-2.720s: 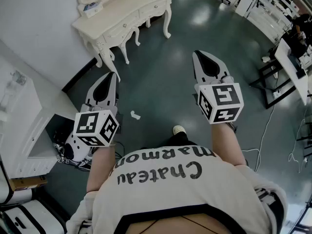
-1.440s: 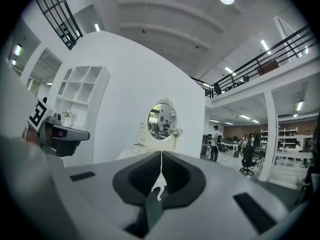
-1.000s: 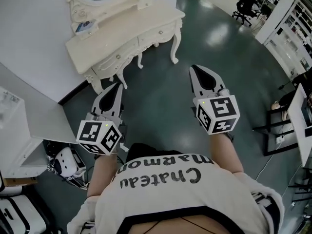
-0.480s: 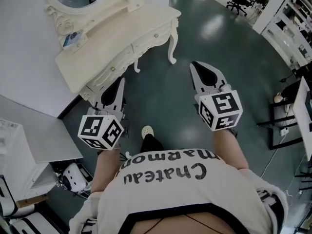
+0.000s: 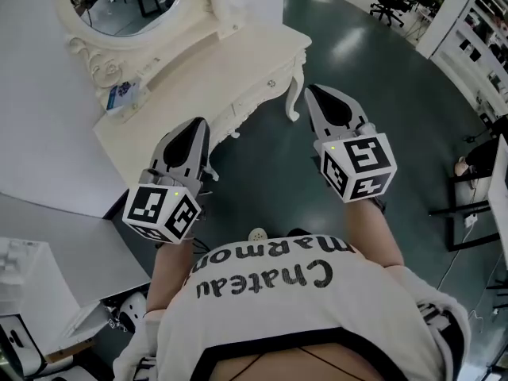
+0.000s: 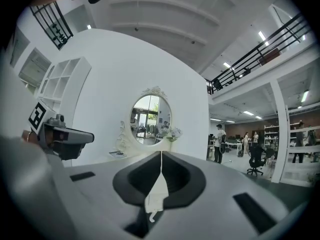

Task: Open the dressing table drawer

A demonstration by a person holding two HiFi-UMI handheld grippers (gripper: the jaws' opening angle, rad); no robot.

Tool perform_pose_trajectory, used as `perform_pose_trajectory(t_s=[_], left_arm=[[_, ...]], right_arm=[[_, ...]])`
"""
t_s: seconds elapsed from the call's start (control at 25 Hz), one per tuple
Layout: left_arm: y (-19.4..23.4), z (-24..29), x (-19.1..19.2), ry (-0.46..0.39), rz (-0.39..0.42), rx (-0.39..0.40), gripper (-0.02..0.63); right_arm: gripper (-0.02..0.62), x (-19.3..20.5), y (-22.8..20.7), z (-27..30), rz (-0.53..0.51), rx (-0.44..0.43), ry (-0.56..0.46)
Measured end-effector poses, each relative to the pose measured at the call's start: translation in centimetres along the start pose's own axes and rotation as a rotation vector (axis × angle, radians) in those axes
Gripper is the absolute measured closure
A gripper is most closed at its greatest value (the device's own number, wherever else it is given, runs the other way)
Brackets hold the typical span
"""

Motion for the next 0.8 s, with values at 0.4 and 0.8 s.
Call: perform_pose_trajectory(t_s=[0.4,0.8], left_arm=[[4.0,3.5,3.5,0.025,-0.151,0.01,0.583],[5.1,11.1,3.6,0.029,-0.155,-0.065,0.583]], right_arm=[[0.568,3.8,0.8,6.6,0.119,-0.098,0.098],[0.568,4.3,-5.0,14.5,0.115,-0.192,0.092]])
Point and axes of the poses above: the fingertips, and each gripper's own axes: z forward along the fingers, y to its left, x out of its underside, the point moved 5 cm from there along -z, backward along the fingers, and after that the axes turned 2 degrees about y, right-handed, at the moved point
